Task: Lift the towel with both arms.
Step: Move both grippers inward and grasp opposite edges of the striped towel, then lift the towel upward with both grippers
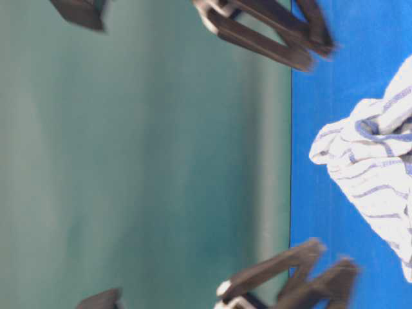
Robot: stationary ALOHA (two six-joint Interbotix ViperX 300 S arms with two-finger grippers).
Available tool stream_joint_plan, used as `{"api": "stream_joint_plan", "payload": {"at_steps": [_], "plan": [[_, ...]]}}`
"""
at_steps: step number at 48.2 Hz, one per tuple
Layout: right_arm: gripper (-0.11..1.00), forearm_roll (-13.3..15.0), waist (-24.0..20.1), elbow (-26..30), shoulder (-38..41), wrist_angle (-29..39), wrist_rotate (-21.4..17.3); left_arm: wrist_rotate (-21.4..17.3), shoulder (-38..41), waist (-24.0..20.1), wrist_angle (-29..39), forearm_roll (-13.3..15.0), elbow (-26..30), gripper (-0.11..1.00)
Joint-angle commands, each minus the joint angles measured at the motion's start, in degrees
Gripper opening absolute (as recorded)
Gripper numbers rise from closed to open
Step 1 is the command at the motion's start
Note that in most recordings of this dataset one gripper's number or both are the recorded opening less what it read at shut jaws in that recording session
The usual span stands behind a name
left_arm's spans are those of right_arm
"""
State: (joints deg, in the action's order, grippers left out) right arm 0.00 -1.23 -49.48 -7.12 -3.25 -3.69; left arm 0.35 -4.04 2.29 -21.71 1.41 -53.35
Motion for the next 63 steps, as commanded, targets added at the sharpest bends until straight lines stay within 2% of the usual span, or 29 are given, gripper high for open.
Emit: {"api": "stream_joint_plan", "payload": {"at_steps": [1,10,19,34,37,39,43,47,48,50,57,63], "plan": [[0.63,-0.3,-0.5,2.9,3.3,0.2,0.0,-0.1,2.6,0.3,-0.9,0.1,2.0,0.87],[0.63,-0.3,-0.8,6.0,9.2,1.1,-0.1,-0.1,9.5,0.3,-1.2,0.1,4.5,0.87],[0.62,-0.3,-0.7,6.8,12.8,1.0,-0.1,-0.1,14.8,0.3,-1.2,0.1,6.6,0.87],[0.61,-0.8,-0.5,7.4,14.3,1.0,0.0,-0.1,17.1,-0.4,-1.1,0.2,7.7,0.83],[0.57,-0.8,-0.5,7.5,14.3,1.0,0.0,-0.1,17.1,-0.8,-0.8,0.2,7.7,0.77],[0.52,-0.8,-0.5,7.5,14.3,1.1,0.0,-0.3,17.0,-0.9,-0.7,0.2,7.7,0.69],[0.33,-0.7,-0.5,7.6,14.3,1.4,0.0,-0.3,16.9,-1.4,-0.6,0.2,7.7,0.44],[0.08,-0.7,-0.5,7.6,13.7,2.1,0.0,-0.3,16.6,-1.7,-0.5,0.2,7.8,0.21],[0.03,-0.8,-0.5,7.6,13.4,2.4,0.0,-0.4,16.5,-1.7,-0.5,0.2,7.9,0.16],[0.02,-0.7,-0.5,7.6,12.8,2.9,0.0,-0.4,16.3,-1.7,-0.5,0.2,7.9,0.09],[0.02,-0.8,-0.5,7.7,9.6,4.2,-0.1,-0.2,13.1,-1.7,2.0,0.3,7.9,0.08],[0.02,-0.7,-0.5,8.2,4.7,6.0,-0.1,-0.1,7.5,-1.2,7.6,0.3,8.7,0.08]]}}
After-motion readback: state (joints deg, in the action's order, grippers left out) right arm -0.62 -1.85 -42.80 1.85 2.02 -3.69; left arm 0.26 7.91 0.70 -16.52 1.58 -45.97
